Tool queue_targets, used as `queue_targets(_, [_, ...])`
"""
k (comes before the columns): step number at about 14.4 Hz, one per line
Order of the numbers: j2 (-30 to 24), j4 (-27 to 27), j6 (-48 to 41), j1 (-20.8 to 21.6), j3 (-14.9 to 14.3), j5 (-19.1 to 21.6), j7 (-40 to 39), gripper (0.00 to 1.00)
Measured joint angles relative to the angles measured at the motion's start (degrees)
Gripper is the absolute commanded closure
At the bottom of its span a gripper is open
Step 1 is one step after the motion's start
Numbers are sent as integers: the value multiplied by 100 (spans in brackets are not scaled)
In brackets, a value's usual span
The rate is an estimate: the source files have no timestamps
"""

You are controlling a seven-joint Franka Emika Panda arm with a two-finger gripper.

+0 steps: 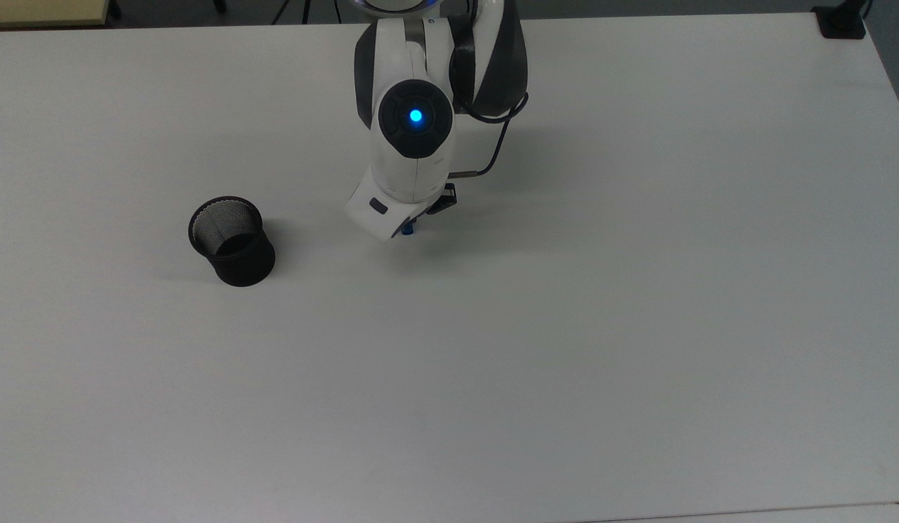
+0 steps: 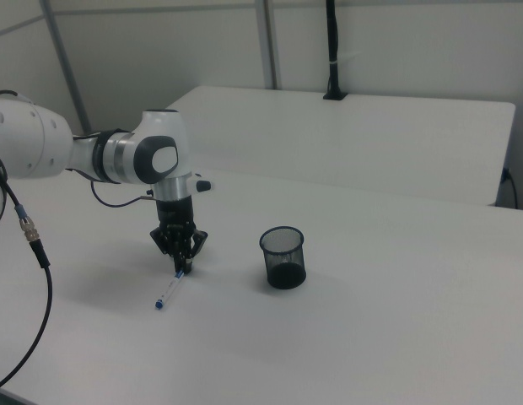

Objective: Insert the marker
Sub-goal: 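Close the gripper on the marker and lift it off the table, then carry the marker over the black mesh cup, tip pointing down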

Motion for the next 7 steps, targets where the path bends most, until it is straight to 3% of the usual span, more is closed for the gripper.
queue_targets(7, [-400,305,2,-67,-66,2,12,98])
